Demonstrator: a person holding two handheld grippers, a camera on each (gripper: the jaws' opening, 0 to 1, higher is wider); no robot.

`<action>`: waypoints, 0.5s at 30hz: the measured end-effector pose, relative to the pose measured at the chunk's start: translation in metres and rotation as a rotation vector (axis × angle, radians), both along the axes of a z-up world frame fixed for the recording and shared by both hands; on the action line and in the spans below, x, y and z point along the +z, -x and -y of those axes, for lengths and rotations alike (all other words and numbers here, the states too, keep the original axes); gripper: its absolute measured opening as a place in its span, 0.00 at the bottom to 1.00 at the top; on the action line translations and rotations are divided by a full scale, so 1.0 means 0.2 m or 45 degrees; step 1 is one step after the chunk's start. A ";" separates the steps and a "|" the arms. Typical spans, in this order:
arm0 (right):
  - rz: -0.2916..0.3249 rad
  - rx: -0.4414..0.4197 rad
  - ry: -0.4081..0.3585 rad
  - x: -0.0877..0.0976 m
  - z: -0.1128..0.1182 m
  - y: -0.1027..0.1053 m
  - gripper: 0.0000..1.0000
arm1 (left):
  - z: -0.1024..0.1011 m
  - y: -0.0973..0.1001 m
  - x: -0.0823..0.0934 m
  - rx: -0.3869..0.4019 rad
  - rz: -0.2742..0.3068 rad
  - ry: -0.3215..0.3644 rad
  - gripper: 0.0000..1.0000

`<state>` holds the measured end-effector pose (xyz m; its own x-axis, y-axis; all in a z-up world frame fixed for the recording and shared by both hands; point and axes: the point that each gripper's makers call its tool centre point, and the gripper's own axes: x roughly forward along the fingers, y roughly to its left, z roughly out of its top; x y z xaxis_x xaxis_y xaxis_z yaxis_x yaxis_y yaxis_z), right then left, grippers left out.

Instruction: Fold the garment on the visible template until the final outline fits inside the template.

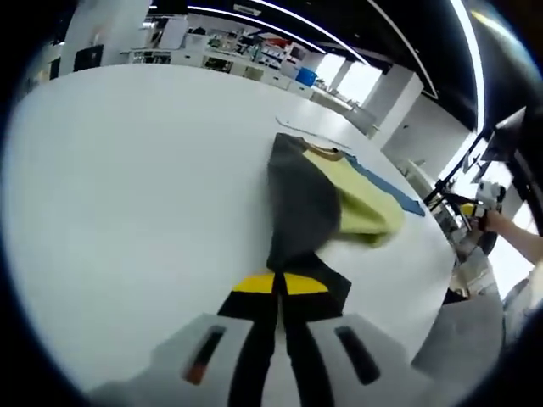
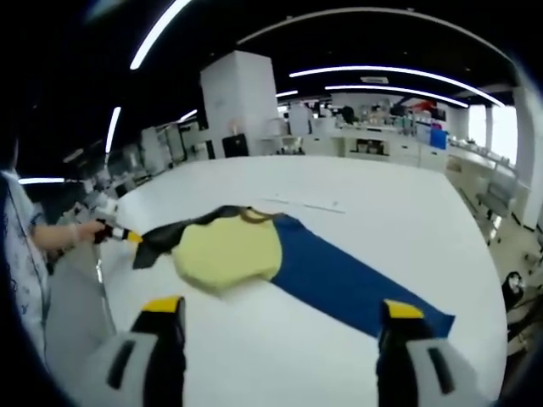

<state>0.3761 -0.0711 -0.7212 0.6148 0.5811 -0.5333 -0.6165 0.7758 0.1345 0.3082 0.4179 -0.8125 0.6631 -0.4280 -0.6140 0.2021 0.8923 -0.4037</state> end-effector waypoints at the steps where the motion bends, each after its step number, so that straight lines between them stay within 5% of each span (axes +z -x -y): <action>1: -0.002 -0.001 -0.001 0.00 0.00 0.00 0.95 | 0.00 0.00 0.01 -0.014 -0.008 -0.013 0.00; 15: -0.021 -0.001 0.004 0.00 -0.04 0.05 0.95 | -0.20 -0.12 -0.01 -0.061 -0.054 -0.139 0.00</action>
<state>0.3669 -0.0625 -0.7212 0.6067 0.5788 -0.5448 -0.6134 0.7769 0.1422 0.3323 0.4583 -0.8146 0.6160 -0.3881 -0.6855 0.2307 0.9209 -0.3141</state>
